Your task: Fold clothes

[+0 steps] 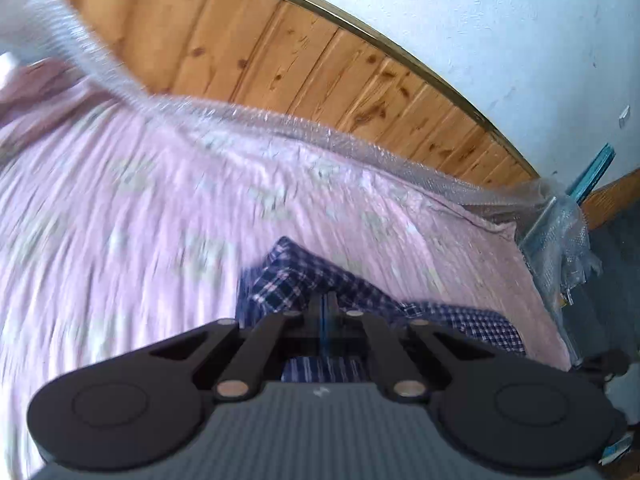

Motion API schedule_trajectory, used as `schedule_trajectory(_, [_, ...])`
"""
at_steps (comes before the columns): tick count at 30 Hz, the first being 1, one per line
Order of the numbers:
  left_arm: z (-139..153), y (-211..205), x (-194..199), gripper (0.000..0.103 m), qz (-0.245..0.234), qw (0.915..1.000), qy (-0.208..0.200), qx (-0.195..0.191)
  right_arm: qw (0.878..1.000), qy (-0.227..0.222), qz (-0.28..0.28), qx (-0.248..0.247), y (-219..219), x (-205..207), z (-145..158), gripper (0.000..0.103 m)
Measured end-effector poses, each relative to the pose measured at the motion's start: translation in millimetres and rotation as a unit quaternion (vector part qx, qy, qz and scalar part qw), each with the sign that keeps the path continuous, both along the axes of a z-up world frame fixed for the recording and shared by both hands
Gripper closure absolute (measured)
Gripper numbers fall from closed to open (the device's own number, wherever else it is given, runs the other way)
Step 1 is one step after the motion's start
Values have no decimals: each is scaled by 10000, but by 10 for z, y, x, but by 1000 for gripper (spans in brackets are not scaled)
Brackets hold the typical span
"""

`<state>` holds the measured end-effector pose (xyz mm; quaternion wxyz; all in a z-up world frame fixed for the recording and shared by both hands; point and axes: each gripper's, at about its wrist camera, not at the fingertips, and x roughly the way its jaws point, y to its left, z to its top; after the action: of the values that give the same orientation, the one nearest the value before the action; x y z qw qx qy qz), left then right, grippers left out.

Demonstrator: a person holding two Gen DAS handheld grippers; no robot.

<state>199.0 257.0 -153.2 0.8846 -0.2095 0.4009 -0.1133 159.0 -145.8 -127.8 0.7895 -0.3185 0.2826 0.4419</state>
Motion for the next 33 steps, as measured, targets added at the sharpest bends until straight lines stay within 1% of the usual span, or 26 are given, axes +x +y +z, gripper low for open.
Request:
schedule_trajectory(2, [-11, -104, -344, 103, -60, 9994, 294, 191, 9997, -28, 81, -244, -13, -248, -163, 103])
schedule_trajectory(4, [-146, -186, -594, 103, -144, 9974, 608, 358, 9991, 52, 22, -412, -68, -396, -267, 103])
schedule_trajectory(7, [-411, -274, -761, 103, -260, 9921, 952, 772, 9985, 110, -69, -536, -144, -557, -370, 103])
schedule_trajectory(9, [-543, -296, -761, 103, -365, 9892, 1011, 993, 9976, 63, -98, -679, -144, -571, -364, 103])
schedule_trajectory(12, [-549, -264, -778, 102, -593, 9888, 1003, 932, 9957, -2, -134, -920, -161, -596, -335, 102])
schedule_trajectory(13, [-509, -216, -822, 101, -618, 9894, 979, 876, 9940, -3, -122, -1085, -219, -616, -259, 99])
schedule_trajectory(14, [-455, -155, -879, 99, -622, 9902, 948, 812, 9923, 31, -121, -1234, -276, -633, -179, 95])
schedule_trajectory(15, [-401, -95, -937, 98, -627, 9910, 917, 748, 9911, 165, -174, -1312, -331, -638, -85, 95])
schedule_trajectory(16, [-347, -34, -994, 96, -632, 9917, 886, 684, 9912, 340, -345, -1229, -407, -620, 36, 94])
schedule_trajectory(17, [-242, 37, -1067, 93, -528, 9939, 743, 628, 9921, 546, -614, -946, -534, -580, 207, 92])
schedule_trajectory(18, [-113, 110, -1108, 91, -351, 9965, 538, 528, 9911, 757, -914, -610, -656, -525, 369, 87])
schedule_trajectory(19, [19, 181, -1134, 88, -162, 9985, 326, 410, 9866, 983, -1292, -141, -765, -431, 506, 75])
schedule_trajectory(20, [127, 204, -1100, 88, -73, 9995, 127, 273, 9780, 1208, -1671, 328, -873, -328, 632, 68])
schedule_trajectory(21, [227, 209, -1045, 87, -21, 9999, -67, 130, 9647, 1434, -2065, 787, -974, -194, 715, 67])
schedule_trajectory(22, [286, 145, -940, 87, -80, 9998, -201, 55, 9474, 1644, -2460, 1221, -1056, -32, 755, 63])
schedule_trajectory(24, [321, -83, -681, 87, -327, 9988, -350, -1, 9054, 2100, -3118, 1972, -1189, 302, 765, 57])
schedule_trajectory(26, [268, -394, -396, 86, -661, 9971, -371, 22, 8671, 2633, -3503, 2370, -1180, 678, 599, 42])
schedule_trajectory(27, [199, -549, -297, 87, -802, 9963, -302, 66, 8472, 2911, -3666, 2514, -1166, 863, 501, 42])
schedule_trajectory(28, [115, -678, -203, 86, -931, 9954, -186, 84, 8294, 3265, -3757, 2535, -1124, 1040, 358, 42])
schedule_trajectory(29, [1, -818, -135, 85, -1040, 9945, -34, 108, 8077, 3728, -3774, 2572, -1072, 1207, 195, 41])
schedule_trajectory(30, [-145, -939, -99, 85, -1103, 9935, 210, 201, 7833, 4241, -3701, 2640, -1028, 1349, 27, 44])
schedule_trajectory(31, [-298, -1050, -73, 85, -1150, 9917, 483, 315, 7627, 4610, -3653, 2688, -993, 1470, -119, 55])
schedule_trajectory(32, [-474, -1122, -72, 82, -1189, 9882, 818, 512, 7577, 4649, -3697, 2703, -985, 1537, -208, 66])
schedule_trajectory(33, [-602, -1135, -111, 83, -1165, 9864, 986, 604, 7527, 4687, -3740, 2718, -976, 1604, -297, 74])
